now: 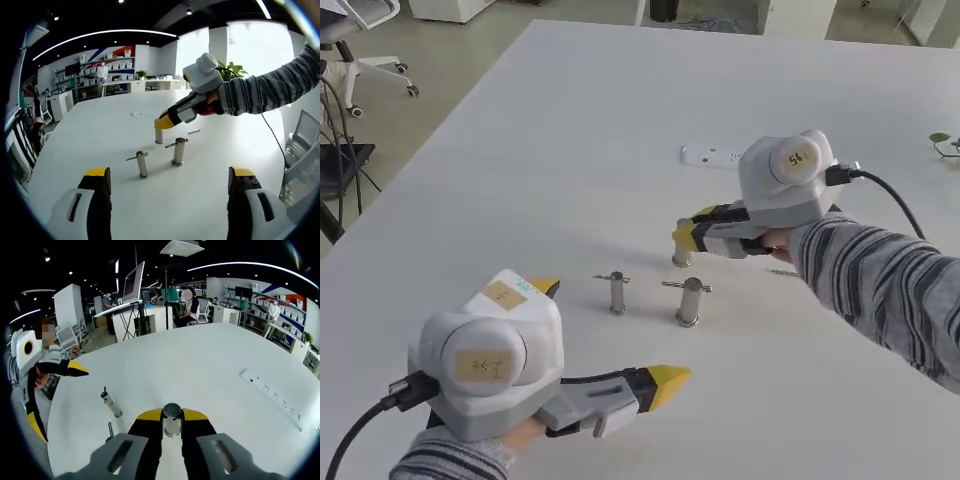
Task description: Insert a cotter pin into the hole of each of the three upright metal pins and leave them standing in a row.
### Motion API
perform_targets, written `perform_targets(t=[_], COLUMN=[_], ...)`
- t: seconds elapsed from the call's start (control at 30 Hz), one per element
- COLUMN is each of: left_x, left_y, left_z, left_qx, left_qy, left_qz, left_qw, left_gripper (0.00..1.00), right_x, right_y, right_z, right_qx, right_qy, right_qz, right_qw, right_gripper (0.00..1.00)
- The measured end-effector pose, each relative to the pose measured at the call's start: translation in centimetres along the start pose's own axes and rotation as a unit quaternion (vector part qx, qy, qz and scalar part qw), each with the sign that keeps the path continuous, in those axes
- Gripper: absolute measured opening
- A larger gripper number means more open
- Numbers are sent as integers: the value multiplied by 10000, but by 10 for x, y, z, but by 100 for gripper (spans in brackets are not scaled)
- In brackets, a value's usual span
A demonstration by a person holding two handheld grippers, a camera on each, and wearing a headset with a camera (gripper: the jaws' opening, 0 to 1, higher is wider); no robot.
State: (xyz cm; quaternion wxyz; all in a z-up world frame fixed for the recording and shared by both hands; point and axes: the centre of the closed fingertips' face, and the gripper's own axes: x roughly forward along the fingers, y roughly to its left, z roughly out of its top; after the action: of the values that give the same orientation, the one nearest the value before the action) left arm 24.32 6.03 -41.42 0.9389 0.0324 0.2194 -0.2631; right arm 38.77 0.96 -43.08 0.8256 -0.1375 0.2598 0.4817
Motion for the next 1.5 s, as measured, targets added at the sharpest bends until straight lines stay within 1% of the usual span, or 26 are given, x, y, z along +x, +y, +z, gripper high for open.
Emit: perform_targets(t=[0.1,0.17,0.37,0.43,0.57,0.6,0.7,0.77,0.87,0.97,1.07,1.17,1.33,1.5], left_x=[-2,-2,-4,-6,-8,-8,-11,-12,-15,-16,-18,-19,-19,-19], left_y=[-2,-4,-7,-8,-8,-8,-8,-9,-10,-11,-11,-12,-12,-11], left_z=[2,3,4,5,5,3,3,2,2,3,3,4,5,4], left_qx=[11,14,-17,-20,-48,-92,-109,-107,-89,-52,-73,-55,-40,-26], left_qy=[-20,-29,-45,-80,-87,-60,-87,-79,-83,-111,-93,-108,-118,-108], left_qz=[-14,-37,-34,-35,-35,-42,-33,-31,-32,-23,-18,-16,-13,-3], left_qw=[10000,10000,10000,10000,9999,9999,9999,9999,9999,9999,9999,9999,9999,9999], left_gripper=[97,97,97,97,97,97,97,97,96,96,96,96,96,96], right_x=[-12,-20,-39,-45,-58,-59,-68,-73,-79,-81,-82,-81,-78,-74], right_y=[-3,-4,-2,-10,-2,-2,3,1,10,19,30,38,45,59], right_z=[-7,-11,-26,-32,-39,-39,-42,-45,-48,-50,-53,-55,-58,-64], right_qx=[50,150,256,318,357,361,401,393,316,342,288,239,244,-86], right_qy=[21,9,67,88,104,103,87,86,104,105,128,164,168,306], right_qz=[-110,-180,-303,-354,-436,-444,-471,-486,-474,-421,-362,-280,-207,-50], right_qw=[9999,9997,9992,9988,9984,9983,9980,9980,9983,9985,9988,9992,9993,9995], right_gripper=[8,8,8,8,8,8,8,8,8,8,8,8,8,8])
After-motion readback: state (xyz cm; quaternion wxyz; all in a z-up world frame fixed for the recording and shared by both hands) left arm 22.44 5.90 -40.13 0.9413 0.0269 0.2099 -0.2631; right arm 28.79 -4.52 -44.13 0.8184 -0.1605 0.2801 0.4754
